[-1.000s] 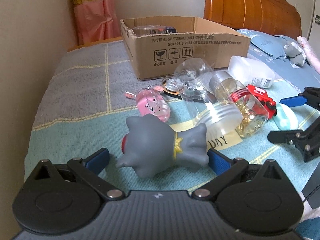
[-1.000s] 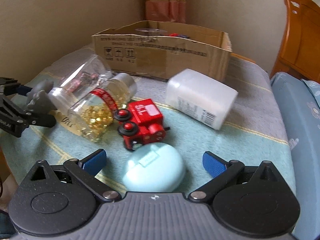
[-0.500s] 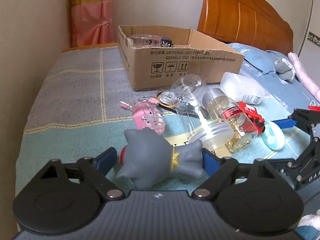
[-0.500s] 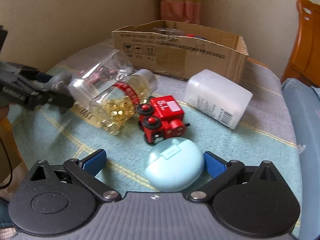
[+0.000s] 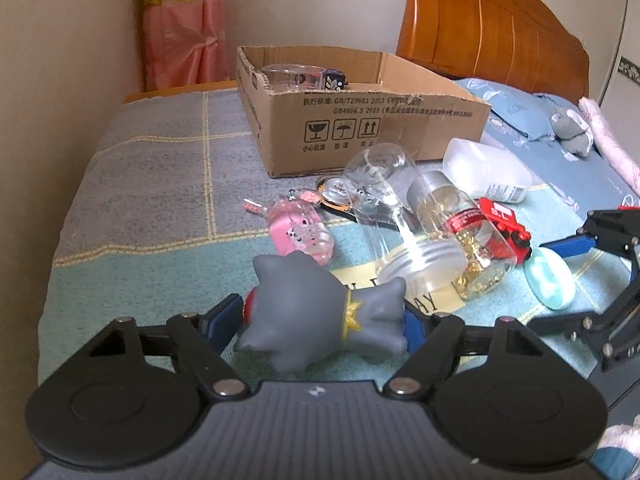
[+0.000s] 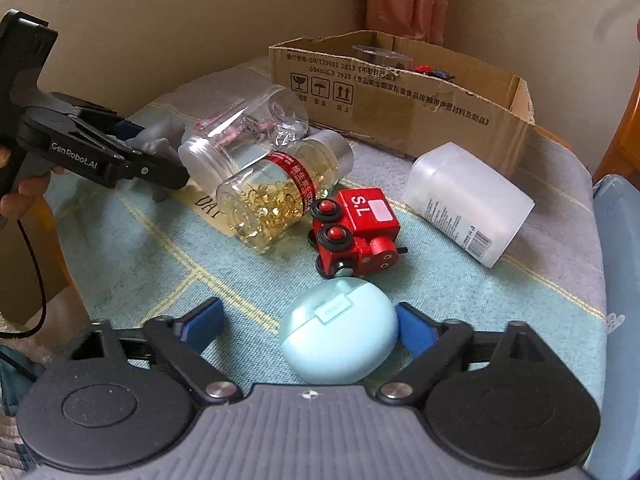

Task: Organize rigid objects
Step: 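Close the left gripper on the grey elephant toy while the right gripper grasps the light blue case, then release the grey toy into the box with the left gripper while the right drops the blue case in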

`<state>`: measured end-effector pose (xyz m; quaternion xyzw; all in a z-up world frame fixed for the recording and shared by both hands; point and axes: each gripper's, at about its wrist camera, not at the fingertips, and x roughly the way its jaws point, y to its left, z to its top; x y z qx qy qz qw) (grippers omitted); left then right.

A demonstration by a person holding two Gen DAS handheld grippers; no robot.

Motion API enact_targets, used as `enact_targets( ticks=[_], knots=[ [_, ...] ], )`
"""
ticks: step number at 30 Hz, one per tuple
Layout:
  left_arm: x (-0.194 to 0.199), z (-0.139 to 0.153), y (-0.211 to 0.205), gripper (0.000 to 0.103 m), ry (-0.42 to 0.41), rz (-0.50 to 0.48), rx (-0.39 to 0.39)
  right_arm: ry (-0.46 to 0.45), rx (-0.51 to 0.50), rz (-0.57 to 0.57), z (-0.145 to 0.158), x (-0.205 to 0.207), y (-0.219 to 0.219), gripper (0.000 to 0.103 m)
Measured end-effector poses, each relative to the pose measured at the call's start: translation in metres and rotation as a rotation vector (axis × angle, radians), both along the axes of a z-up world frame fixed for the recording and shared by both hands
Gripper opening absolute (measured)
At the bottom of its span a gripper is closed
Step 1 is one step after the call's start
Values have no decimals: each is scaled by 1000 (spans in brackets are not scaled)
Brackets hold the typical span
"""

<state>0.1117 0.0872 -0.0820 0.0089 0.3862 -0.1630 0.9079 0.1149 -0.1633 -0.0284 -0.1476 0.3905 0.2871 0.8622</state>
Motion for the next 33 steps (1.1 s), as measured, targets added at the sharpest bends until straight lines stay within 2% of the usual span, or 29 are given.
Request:
enact_targets(
  ticks=[2, 6, 17, 27, 33],
  knots=[
    [-1, 1, -1, 74, 0, -9, 8, -2, -4, -17, 2, 0, -2, 82],
    [-2, 3, -3, 73, 6, -6, 27, -4, -5, -55, 5, 0, -6, 64],
    [-11, 23, -6, 72, 19, -34, 91, 10, -30, -89, 10, -1, -13, 64],
    [-12, 61, -18, 72, -43, -75, 82, -2, -31, -67, 24, 1, -21, 63],
    [-5, 73, -26, 72, -63, -96, 80, -7, -26, -63, 28, 3, -22, 63]
  ],
)
